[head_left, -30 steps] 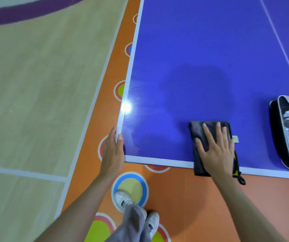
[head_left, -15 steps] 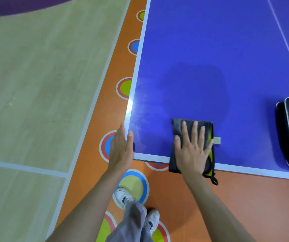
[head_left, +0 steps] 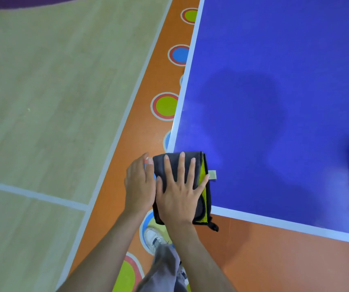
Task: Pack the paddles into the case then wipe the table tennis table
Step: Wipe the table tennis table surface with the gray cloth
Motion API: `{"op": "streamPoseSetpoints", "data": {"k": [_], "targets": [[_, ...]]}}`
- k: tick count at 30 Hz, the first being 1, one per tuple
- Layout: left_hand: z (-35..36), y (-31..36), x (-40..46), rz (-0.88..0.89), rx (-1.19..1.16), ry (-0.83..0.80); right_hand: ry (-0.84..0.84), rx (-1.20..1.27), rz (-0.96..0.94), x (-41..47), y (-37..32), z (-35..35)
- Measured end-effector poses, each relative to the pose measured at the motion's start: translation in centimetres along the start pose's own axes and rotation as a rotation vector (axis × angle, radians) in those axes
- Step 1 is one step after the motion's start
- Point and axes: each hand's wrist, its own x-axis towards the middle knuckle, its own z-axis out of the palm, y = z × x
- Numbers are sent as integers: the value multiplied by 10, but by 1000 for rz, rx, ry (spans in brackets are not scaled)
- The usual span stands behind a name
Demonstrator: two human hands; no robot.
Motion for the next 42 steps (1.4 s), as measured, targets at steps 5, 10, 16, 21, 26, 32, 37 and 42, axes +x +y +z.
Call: {"op": "streamPoseSetpoints", "data": {"k": [5, 10, 16, 21, 26, 32, 37, 42], "targets": [[-1, 12, 22, 38, 63, -28, -44, 21, -4, 13, 1, -5], [-1, 16, 55, 58, 82, -23, 9, 55, 5, 79, 4, -4], [21, 36, 124, 42, 47, -66, 42, 16, 10, 200, 10, -4], [30, 66, 188, 86, 64, -172, 36, -8, 48, 300, 12, -8], [35, 80, 241, 60, 94, -228, 27, -20, 74, 386, 15, -13], [48, 84, 262, 15, 109, -265, 32, -16, 87, 473, 16, -14], [56, 90, 251, 15, 88, -286, 22, -8, 31, 509, 27, -15], [55, 93, 219, 3, 18, -278, 29, -26, -20, 475, 36, -20]]}}
